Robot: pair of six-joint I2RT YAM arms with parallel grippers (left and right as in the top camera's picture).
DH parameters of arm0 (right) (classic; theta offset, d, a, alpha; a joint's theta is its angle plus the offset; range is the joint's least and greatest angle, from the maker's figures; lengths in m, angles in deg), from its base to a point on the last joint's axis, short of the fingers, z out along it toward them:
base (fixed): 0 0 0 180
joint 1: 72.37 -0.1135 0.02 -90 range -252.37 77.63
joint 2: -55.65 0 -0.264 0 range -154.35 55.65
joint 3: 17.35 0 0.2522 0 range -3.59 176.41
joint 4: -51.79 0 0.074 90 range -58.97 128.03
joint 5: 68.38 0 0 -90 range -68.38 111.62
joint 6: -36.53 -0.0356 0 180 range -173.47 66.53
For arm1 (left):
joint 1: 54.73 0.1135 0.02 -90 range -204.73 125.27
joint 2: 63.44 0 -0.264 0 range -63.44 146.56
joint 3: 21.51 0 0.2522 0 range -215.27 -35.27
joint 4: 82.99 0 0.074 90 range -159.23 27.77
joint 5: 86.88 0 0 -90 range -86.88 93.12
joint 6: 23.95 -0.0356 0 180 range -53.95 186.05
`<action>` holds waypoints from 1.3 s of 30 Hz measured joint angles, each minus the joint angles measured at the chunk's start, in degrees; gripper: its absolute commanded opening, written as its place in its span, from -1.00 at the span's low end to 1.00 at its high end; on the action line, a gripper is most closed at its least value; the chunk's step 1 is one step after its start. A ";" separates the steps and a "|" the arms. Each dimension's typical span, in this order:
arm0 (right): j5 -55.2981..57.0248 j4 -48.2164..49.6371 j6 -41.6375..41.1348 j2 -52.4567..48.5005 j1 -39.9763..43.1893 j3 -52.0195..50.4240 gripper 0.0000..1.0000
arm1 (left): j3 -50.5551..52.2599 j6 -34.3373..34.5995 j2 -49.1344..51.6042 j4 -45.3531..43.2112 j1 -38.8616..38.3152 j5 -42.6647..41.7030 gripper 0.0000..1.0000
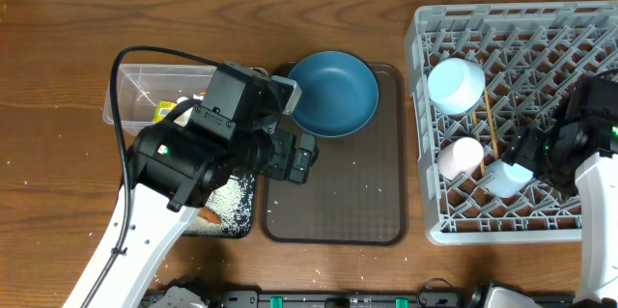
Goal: Sort waste into correct bins and load items into the dishwasher rack
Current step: 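Open the right gripper to release the cup in the rack, then move the right gripper left to the blue bowl's rim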
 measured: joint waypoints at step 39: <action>-20.76 35.50 4.61 -4.85 -39.50 -0.07 0.98 | 0.00 0.00 0.00 -0.02 0.00 0.00 0.99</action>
